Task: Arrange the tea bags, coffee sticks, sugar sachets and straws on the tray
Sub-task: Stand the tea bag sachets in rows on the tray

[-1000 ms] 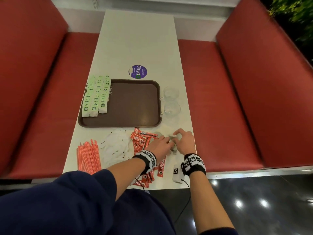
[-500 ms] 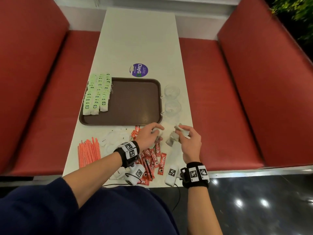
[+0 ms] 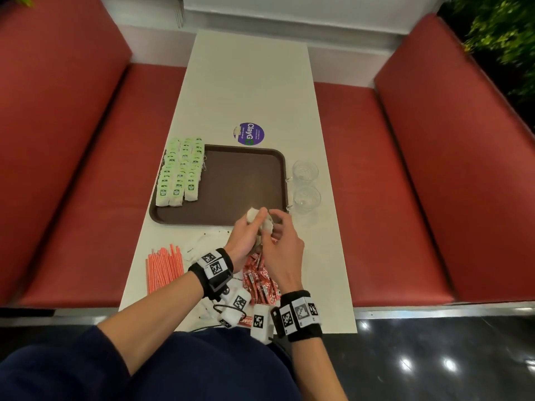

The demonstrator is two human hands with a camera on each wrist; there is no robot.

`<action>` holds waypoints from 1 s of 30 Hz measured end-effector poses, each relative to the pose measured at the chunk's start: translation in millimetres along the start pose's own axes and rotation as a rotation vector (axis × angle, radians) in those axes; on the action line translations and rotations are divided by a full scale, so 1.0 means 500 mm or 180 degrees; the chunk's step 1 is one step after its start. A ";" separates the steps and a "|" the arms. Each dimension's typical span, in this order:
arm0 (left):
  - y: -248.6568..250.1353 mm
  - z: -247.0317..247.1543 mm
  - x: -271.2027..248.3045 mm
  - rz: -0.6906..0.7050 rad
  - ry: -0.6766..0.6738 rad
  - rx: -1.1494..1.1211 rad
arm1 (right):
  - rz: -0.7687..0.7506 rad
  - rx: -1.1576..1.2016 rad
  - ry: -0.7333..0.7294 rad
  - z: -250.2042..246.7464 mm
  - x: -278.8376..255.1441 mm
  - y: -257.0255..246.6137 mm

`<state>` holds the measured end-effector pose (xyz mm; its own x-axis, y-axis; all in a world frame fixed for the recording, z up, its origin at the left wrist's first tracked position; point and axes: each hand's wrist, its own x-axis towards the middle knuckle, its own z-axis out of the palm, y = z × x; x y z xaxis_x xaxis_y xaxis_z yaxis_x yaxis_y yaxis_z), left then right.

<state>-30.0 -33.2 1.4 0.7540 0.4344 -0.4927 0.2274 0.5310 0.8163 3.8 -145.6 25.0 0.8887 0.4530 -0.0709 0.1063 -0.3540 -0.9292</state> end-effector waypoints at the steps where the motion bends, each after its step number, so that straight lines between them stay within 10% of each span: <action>1: 0.004 -0.019 0.001 0.0026 0.0065 0.0018 | 0.0069 0.0172 -0.0027 0.004 0.000 -0.013; 18: 0.139 -0.301 -0.019 0.0291 0.0625 -0.0131 | 0.0413 0.0958 -0.0897 0.176 0.037 -0.142; 30: 0.150 -0.482 0.003 0.0264 0.0804 0.0004 | -0.0287 -0.1198 -0.1222 0.270 0.176 -0.146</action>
<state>-160.2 182.5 -10.6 0.5923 0.6444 -0.4836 0.1720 0.4852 0.8573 14.3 30.6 37.5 0.6495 0.7364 -0.1896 0.3895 -0.5364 -0.7488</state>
